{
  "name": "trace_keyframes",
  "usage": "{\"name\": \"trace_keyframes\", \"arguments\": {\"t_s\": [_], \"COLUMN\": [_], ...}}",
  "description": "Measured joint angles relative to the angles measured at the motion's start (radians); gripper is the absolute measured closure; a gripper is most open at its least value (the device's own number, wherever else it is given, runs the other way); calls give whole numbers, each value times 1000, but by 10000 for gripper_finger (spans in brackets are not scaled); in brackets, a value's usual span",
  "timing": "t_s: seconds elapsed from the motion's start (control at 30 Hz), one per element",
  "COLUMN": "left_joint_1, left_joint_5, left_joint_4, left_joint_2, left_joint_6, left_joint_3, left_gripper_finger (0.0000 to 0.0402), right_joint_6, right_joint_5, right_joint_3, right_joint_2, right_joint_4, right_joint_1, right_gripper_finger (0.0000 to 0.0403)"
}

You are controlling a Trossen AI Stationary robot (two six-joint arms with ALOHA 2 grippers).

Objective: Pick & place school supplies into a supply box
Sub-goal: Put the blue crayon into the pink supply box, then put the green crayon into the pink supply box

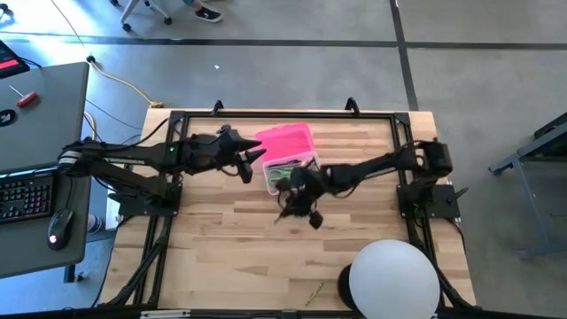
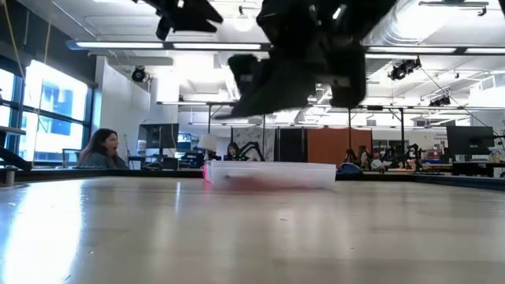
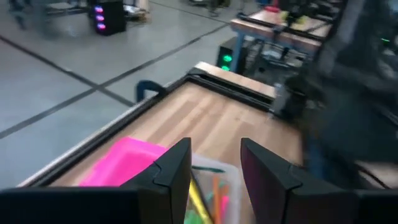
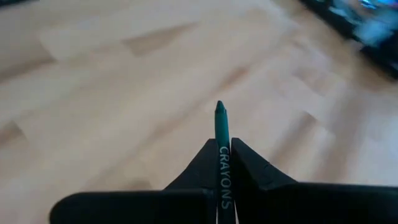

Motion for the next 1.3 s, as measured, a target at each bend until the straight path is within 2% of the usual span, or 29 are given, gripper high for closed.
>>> {"name": "trace_keyframes", "arguments": {"t_s": [0.13, 0.33, 0.47, 0.63, 1.0, 1.07, 1.13, 1.3], "left_joint_1": [-72, -186, -228, -248, -245, -245, -245, -245], "left_joint_5": [-22, -132, -183, -231, -237, -237, -237, -237], "left_joint_4": [-3, -3, -6, -5, -5, -8, -13, -20], "left_joint_2": [-16, -16, -14, -14, -14, -14, -14, -14], "left_joint_6": [1, 2, 2, 2, -27, -27, -28, -27], "left_joint_3": [0, 1, 1, 1, 1, 1, 1, 1], "left_gripper_finger": [231, 231, 231, 231, 231, 231, 231, 231], "right_joint_6": [3, 113, 188, 193, 204, 205, 215, 308], "right_joint_5": [16, 14, 71, 183, 179, 148, 65, -297], "right_joint_3": [-71, -301, -407, -463, -467, -467, -467, -467], "right_joint_2": [-71, -96, -96, -96, -100, -116, -144, -176], "right_joint_4": [28, 463, 588, 608, 609, 612, 612, 638], "right_joint_1": [-117, -273, -292, -296, -290, -274, -246, -141], "right_gripper_finger": [399, 398, 397, 378, 322, 316, 313, 313]}}
